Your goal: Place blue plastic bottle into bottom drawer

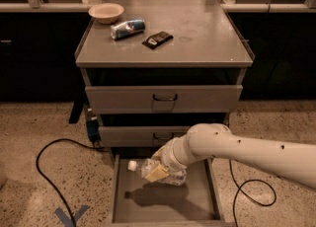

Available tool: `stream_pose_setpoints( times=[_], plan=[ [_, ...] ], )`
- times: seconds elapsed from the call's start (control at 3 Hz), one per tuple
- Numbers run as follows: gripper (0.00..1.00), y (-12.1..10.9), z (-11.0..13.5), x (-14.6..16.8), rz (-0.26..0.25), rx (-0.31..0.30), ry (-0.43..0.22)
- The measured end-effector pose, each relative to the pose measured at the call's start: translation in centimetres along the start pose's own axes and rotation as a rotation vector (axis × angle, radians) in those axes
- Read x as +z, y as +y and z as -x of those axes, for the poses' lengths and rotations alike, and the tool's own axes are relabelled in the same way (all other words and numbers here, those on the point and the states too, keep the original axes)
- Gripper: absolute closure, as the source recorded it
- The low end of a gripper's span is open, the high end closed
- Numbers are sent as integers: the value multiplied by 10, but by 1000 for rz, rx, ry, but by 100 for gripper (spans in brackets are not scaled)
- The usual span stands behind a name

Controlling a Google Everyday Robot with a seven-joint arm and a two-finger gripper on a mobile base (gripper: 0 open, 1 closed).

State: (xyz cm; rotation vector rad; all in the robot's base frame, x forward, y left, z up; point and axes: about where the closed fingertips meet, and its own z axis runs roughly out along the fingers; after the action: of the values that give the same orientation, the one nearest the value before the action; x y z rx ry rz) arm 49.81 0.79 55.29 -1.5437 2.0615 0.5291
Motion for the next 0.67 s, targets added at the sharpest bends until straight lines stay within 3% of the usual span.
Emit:
stream_pose_setpoints(
  times=[0.33, 0.67],
  plan=[
    [100, -4, -18, 33, -4, 17, 30],
    [100, -30, -42, 79, -67, 40, 76]
  ],
)
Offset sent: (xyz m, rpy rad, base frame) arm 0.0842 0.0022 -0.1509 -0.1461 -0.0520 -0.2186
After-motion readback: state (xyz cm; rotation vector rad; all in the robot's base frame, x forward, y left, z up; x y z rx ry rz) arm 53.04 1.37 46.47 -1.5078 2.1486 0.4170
